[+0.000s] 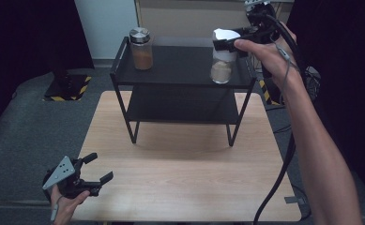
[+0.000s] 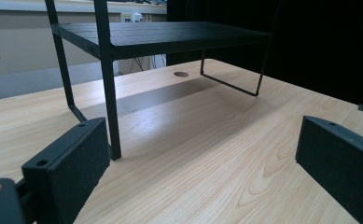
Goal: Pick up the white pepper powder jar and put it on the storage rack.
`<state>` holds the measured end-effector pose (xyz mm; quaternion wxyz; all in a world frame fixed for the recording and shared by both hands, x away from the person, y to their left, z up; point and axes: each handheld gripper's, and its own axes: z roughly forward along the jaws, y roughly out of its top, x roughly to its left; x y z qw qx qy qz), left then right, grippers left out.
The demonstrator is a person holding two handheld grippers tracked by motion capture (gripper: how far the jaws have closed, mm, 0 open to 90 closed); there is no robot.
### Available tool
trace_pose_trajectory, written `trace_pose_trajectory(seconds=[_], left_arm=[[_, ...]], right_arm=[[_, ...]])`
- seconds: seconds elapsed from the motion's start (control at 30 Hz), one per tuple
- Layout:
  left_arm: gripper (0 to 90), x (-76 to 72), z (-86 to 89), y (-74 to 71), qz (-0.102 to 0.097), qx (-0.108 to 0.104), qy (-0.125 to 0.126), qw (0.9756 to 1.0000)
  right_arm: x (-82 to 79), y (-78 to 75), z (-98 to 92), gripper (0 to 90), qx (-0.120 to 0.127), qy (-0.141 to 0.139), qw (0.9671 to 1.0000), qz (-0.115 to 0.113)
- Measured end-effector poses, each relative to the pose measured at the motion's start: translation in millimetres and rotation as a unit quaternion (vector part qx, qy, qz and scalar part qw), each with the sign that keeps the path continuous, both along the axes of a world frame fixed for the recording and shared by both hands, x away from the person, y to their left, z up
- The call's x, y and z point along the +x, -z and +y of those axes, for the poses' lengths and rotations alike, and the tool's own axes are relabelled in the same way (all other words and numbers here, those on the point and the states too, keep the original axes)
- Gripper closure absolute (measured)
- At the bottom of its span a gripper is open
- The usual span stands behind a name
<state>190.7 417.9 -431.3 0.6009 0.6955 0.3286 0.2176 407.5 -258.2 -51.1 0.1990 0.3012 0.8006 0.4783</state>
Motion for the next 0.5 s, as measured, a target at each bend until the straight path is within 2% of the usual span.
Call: trace_pose_trajectory(seconds=[0.3,0.5], left_arm=[[1.8,0.1,1.5,1.2,0.001,-0.004,-0.001,1.0000],[1.8,0.2,1.9,1.5,0.002,-0.005,-0.001,1.0000]], right_arm=[[27.2,3.6,10.8,31.9,-0.001,0.049,0.9988,0.009],[36.1,5.6,13.8,31.9,-0.002,0.053,0.9985,0.016]])
